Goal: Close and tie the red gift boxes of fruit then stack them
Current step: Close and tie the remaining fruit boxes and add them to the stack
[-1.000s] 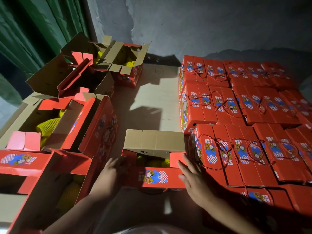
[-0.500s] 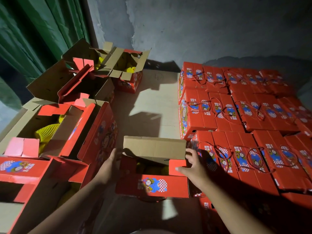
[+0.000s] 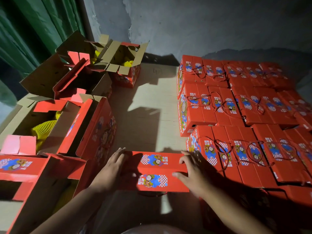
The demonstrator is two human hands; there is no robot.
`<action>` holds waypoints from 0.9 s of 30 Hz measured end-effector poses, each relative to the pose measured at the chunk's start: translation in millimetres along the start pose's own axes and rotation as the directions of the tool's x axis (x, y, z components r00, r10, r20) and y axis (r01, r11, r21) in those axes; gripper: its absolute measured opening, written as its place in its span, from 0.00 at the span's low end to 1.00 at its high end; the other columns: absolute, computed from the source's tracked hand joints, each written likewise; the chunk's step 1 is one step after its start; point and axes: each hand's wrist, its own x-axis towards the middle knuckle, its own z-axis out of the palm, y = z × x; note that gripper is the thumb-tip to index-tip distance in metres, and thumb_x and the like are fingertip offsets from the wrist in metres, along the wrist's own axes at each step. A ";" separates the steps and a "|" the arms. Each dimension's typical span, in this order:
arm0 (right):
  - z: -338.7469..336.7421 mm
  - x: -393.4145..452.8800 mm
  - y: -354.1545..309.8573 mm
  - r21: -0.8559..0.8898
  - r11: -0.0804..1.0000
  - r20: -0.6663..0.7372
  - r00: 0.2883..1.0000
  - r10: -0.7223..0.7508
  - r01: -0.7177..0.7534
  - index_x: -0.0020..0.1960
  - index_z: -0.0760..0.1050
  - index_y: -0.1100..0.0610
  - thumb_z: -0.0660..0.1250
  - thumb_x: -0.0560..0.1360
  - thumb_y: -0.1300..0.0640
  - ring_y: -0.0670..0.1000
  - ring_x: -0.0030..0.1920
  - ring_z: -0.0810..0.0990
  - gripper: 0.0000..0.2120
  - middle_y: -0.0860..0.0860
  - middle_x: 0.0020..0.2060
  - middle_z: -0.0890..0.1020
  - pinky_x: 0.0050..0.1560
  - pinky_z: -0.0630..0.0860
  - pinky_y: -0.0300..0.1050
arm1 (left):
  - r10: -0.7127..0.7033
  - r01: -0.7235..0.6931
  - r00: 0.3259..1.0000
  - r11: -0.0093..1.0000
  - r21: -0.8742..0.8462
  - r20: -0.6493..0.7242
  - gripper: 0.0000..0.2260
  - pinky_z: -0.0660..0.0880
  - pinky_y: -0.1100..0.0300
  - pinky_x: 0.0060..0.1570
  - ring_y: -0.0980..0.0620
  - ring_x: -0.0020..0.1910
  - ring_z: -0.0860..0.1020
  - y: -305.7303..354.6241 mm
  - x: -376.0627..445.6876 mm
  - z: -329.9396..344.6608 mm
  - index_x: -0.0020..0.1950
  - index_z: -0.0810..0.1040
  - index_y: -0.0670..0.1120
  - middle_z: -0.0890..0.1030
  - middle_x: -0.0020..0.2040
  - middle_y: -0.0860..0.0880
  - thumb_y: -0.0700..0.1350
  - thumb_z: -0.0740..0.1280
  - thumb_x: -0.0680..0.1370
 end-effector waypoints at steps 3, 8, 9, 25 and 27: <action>-2.2 10.7 -5.7 -0.188 0.979 0.052 0.996 -0.076 0.084 0.68 0.69 0.45 0.66 0.77 0.37 0.49 0.78 0.61 0.24 0.44 0.76 0.66 0.78 0.56 0.53 | -0.010 -0.001 0.996 0.992 0.127 0.088 0.40 0.49 0.60 0.78 0.59 0.81 0.44 11.1 19.3 -0.7 0.82 0.58 0.48 0.54 0.83 0.51 0.69 0.62 0.76; 4.2 15.3 -11.0 -0.382 0.919 0.127 0.991 -0.049 0.095 0.81 0.56 0.41 0.56 0.83 0.38 0.54 0.79 0.57 0.28 0.47 0.80 0.57 0.78 0.51 0.53 | -0.063 -0.012 0.971 0.952 0.307 0.232 0.33 0.63 0.36 0.70 0.46 0.79 0.49 22.0 33.5 1.9 0.78 0.36 0.71 0.55 0.79 0.52 0.68 0.53 0.79; 6.1 16.2 -11.2 -0.410 0.907 0.129 0.991 -0.046 0.095 0.82 0.54 0.41 0.55 0.83 0.38 0.55 0.78 0.58 0.29 0.48 0.80 0.57 0.78 0.53 0.55 | -0.075 -0.006 0.967 0.948 0.318 0.243 0.33 0.63 0.34 0.69 0.44 0.78 0.49 24.0 33.8 2.3 0.77 0.34 0.73 0.55 0.78 0.51 0.66 0.54 0.79; 41.1 -14.9 -5.6 -0.298 0.952 0.095 0.995 -0.039 0.065 0.84 0.40 0.45 0.54 0.80 0.32 0.55 0.82 0.33 0.40 0.50 0.82 0.35 0.81 0.43 0.56 | -0.071 0.051 0.994 0.972 0.229 0.082 0.34 0.37 0.44 0.75 0.49 0.77 0.24 25.2 8.7 35.4 0.82 0.39 0.60 0.29 0.80 0.50 0.69 0.50 0.81; 37.5 -13.8 -7.5 -0.286 0.956 0.123 0.992 -0.026 0.060 0.84 0.39 0.45 0.54 0.78 0.30 0.54 0.81 0.31 0.43 0.49 0.82 0.33 0.81 0.44 0.59 | -0.088 0.074 0.995 0.974 0.213 0.056 0.33 0.36 0.46 0.75 0.48 0.77 0.24 28.2 9.5 34.2 0.82 0.40 0.58 0.29 0.80 0.49 0.67 0.50 0.82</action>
